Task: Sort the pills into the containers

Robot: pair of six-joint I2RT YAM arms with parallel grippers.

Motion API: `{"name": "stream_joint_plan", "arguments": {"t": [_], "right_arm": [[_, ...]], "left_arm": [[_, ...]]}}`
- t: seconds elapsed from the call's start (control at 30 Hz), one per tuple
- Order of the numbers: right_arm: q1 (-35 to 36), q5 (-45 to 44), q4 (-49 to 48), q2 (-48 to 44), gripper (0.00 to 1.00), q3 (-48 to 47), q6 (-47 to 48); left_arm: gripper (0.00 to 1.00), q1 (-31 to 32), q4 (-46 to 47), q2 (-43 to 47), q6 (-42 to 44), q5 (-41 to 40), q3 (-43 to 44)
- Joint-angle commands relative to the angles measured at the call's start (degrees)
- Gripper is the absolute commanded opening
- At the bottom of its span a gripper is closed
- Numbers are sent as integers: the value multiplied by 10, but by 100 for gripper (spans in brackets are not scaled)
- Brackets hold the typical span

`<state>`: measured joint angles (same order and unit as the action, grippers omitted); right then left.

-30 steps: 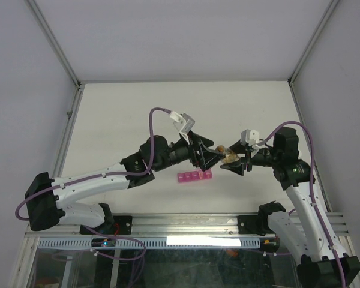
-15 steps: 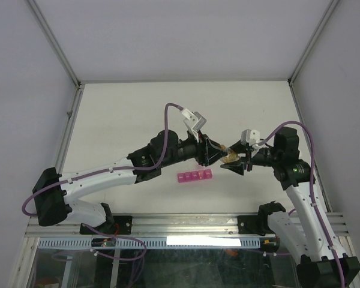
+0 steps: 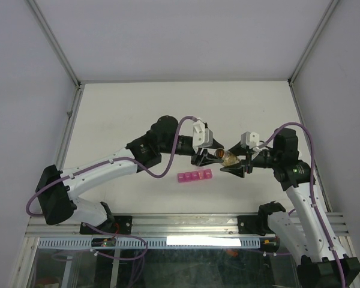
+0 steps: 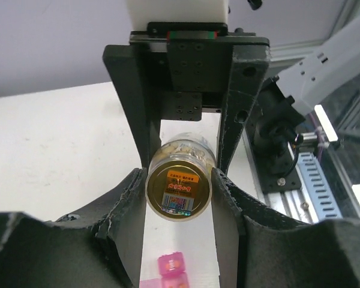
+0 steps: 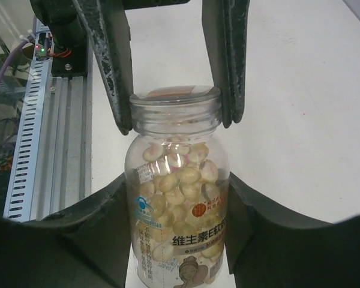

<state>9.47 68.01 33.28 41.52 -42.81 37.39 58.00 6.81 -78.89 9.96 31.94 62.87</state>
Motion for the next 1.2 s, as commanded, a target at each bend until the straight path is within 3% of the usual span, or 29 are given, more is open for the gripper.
{"name": "stream_joint_plan", "arguments": {"t": [0.0,0.1,0.17,0.2,0.5,0.6,0.73,0.83,1.17], "right_arm": [[-7,-7,-49,-6,0,-19,-8],[-7,-5,-48,-6,0,-19,-8],[-7,-6,-48,-6,0,-19,-7],[-8,-5,-47,-6,0,-20,-7],[-8,-2,-47,-7,0,-19,-7],[-8,-2,-47,-7,0,-20,-7],[-9,-2,-48,-6,0,-20,-8],[-9,-2,-48,-5,0,-19,-8],[-9,-1,-48,-5,0,-18,-8]], "left_arm": [[30,-9,-103,-17,157,122,48],[81,-13,-19,3,73,44,46],[97,-13,79,34,3,-1,4],[99,-14,125,51,-31,-16,-22],[99,-15,291,155,-343,-129,-173],[94,-14,257,161,-393,-169,-176],[81,34,85,146,-361,-299,-105],[76,68,7,122,-341,-377,-54],[72,94,-68,56,-323,-398,27]]}}
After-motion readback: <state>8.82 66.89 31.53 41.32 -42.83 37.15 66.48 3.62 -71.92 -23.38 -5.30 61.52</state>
